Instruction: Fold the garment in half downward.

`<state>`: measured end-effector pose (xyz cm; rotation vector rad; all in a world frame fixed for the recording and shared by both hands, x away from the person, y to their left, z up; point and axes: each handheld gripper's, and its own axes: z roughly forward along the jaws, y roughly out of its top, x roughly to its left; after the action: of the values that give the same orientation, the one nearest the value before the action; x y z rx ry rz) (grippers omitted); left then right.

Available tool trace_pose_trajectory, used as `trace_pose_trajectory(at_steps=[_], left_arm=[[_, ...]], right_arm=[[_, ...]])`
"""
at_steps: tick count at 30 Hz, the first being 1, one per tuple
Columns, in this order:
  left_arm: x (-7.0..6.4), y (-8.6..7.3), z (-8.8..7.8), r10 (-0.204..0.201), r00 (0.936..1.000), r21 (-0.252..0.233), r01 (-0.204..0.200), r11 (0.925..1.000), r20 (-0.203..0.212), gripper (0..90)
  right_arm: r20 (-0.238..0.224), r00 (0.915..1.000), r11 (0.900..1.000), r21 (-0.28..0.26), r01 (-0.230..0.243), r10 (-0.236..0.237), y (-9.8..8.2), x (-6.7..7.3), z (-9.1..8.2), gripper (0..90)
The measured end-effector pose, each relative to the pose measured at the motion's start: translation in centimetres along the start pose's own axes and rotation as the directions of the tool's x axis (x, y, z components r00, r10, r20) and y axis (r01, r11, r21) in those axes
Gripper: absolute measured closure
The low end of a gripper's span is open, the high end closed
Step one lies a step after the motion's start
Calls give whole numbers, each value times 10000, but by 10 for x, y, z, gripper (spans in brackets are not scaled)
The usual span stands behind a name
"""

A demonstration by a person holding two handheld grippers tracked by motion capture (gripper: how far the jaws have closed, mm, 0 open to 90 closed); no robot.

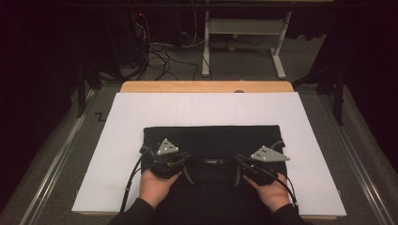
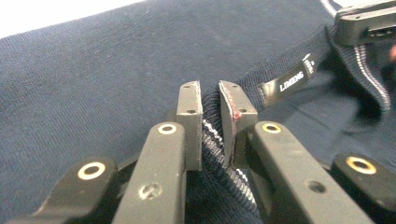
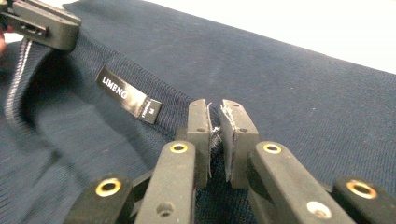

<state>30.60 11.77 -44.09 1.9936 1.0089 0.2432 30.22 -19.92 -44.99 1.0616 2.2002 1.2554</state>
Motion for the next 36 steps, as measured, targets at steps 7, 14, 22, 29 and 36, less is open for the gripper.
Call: trace_pose_trajectory(at_steps=[7, 14, 22, 29, 36], left_arm=[[-14, -18, -15, 463, 9979, -275, -450, 9986, 463, 754], [-25, -33, -18, 640, 9955, -154, -631, 9979, 697, 752], [-38, -39, -25, 857, 9924, -141, -848, 9963, 882, 751], [-44, -47, -36, 1082, 9890, -116, -1076, 9941, 1006, 749], [-52, -55, -43, 1133, 9868, -6, -1140, 9935, 1159, 745]], right_arm=[[-333, 9992, 9981, -580, 208, -227, -9, 11, -22, 835], [-468, 9970, 9960, -680, 587, -620, -21, 20, -36, 835], [-667, 9949, 9948, -730, 707, -756, -29, 26, -51, 834], [-845, 9912, 9924, -773, 959, -1024, -36, 34, -63, 833], [-1052, 9879, 9909, -842, 1052, -1138, -41, 42, -75, 830]])
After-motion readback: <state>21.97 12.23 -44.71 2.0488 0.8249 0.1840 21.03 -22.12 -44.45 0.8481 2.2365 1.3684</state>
